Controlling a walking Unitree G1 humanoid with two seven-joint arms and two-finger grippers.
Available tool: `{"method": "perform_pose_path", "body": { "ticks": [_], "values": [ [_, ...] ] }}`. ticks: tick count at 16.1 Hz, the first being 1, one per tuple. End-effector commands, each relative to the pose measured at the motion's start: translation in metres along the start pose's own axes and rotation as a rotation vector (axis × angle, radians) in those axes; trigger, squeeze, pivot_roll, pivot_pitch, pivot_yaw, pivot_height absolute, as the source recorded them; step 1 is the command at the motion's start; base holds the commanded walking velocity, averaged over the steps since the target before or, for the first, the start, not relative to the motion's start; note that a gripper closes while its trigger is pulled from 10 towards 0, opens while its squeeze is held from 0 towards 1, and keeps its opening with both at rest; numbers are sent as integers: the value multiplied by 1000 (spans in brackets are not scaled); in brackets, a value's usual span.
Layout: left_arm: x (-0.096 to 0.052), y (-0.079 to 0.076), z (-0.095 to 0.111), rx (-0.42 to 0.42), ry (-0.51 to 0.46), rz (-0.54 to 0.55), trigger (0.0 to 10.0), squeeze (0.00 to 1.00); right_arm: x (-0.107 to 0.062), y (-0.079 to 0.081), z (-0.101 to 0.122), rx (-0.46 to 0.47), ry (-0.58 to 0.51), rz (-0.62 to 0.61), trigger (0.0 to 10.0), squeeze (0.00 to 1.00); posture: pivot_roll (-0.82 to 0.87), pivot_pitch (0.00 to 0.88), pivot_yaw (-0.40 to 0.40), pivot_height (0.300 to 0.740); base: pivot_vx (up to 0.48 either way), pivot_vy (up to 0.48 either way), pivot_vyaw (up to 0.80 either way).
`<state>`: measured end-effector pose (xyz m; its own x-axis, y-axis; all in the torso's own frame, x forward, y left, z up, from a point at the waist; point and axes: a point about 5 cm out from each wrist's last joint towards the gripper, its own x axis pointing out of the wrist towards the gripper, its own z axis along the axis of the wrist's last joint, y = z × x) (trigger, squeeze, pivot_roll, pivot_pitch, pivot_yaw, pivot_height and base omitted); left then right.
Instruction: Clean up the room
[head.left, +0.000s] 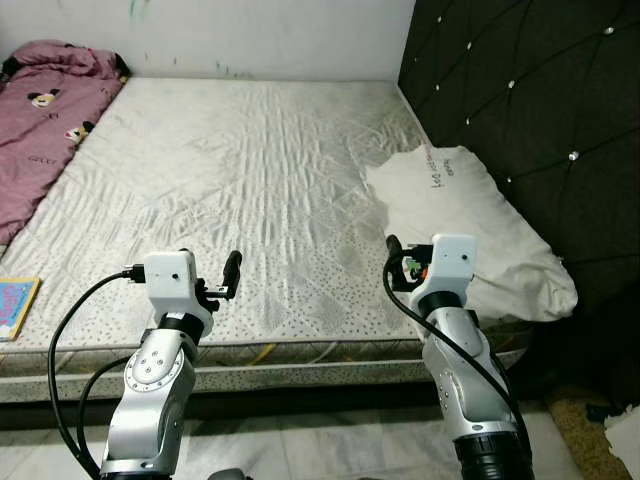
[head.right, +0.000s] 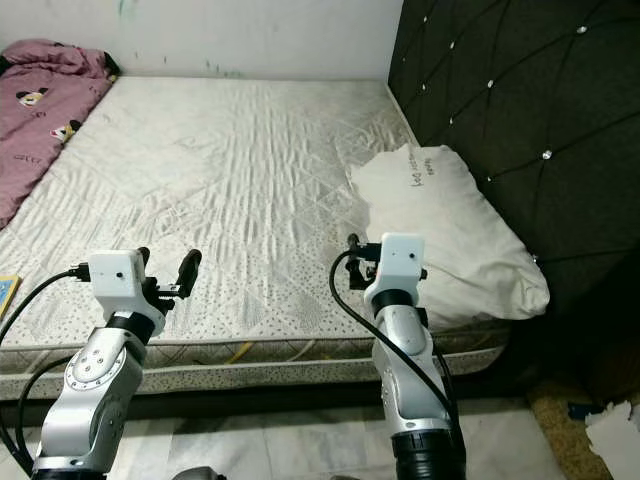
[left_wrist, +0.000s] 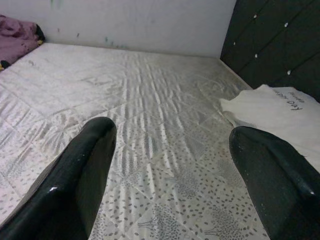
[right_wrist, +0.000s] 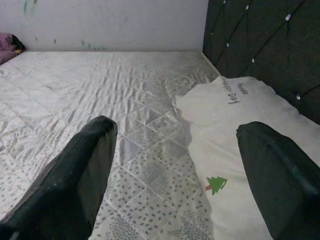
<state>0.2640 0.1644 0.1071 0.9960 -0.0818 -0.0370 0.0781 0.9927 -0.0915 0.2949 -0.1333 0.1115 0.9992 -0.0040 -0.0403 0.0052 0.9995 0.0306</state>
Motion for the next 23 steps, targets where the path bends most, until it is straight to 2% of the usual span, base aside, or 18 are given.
{"method": "perform_pose_path", "body": {
  "ticks": [1,9,14,23],
  "values": [
    [0,0,3,2,-14,-4,10000,0,2,0,5,-9,-12,4,10000,0,71,0,-22,740,300,0,0],
    [0,0,4,-7,-14,-7,10000,0,2,0,4,-8,-9,8,10000,0,69,0,-23,740,313,0,0],
    [1,-1,4,-13,-14,-12,10000,0,3,1,5,-9,-13,16,10000,0,66,0,-23,740,0,0,0],
    [1,-2,3,-21,-13,-23,10000,0,3,0,4,-12,-9,15,10000,0,65,0,-23,740,285,0,0]
  ]
}}
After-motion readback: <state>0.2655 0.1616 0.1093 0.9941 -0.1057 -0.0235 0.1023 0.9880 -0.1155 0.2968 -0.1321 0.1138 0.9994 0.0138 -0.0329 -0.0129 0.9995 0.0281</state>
